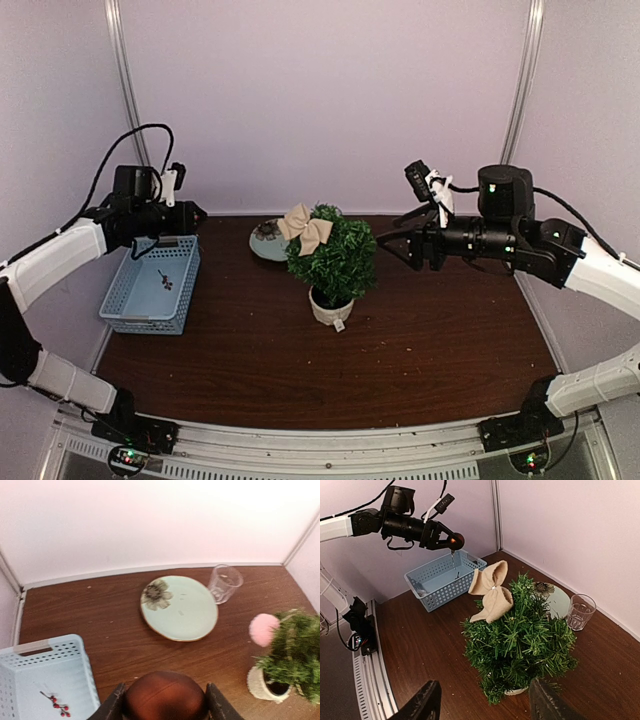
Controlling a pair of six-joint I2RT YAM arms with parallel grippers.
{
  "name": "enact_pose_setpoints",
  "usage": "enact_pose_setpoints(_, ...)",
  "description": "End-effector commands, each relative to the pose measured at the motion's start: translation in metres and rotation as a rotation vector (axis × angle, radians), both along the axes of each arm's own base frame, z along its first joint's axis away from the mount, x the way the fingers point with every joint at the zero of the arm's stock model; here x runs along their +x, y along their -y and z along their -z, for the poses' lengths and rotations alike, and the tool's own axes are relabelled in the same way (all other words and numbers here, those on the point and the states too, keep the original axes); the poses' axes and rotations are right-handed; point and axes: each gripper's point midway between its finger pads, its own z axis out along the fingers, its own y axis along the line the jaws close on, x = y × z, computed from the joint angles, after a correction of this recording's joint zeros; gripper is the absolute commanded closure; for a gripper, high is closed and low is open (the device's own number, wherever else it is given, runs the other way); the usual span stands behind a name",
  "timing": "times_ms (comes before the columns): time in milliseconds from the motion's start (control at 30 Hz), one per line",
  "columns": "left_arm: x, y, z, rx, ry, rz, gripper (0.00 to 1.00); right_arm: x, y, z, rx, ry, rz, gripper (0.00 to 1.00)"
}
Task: Decorate the small christmas tree
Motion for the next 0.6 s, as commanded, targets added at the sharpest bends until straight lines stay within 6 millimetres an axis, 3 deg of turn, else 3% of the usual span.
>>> enact_pose_setpoints(0, -0.036, 0.053, -0.053, -0.160, 0.140, 0.182, 0.61, -0.002, -0.003, -0.001, 0.046, -0.006, -0.019, 0.40)
enact_pose_setpoints(200, -0.087, 0.102, -0.075, -0.247, 0.208, 0.279, 0.64, -0.007, -0.010, 0.007, 0.066, -0.038, -0.045, 0.51)
enact_pose_setpoints(433, -0.137, 0.164, -0.068, -0.302, 0.231, 0.389, 0.66, -0.014, -0.016, 0.016, 0.063, -0.055, -0.057, 0.58)
enact_pose_setpoints(567, -0.156, 0.193, -0.062, -0.306, 0.265, 0.395, 0.68, -0.019, -0.020, 0.027, 0.046, -0.073, -0.063, 0.62)
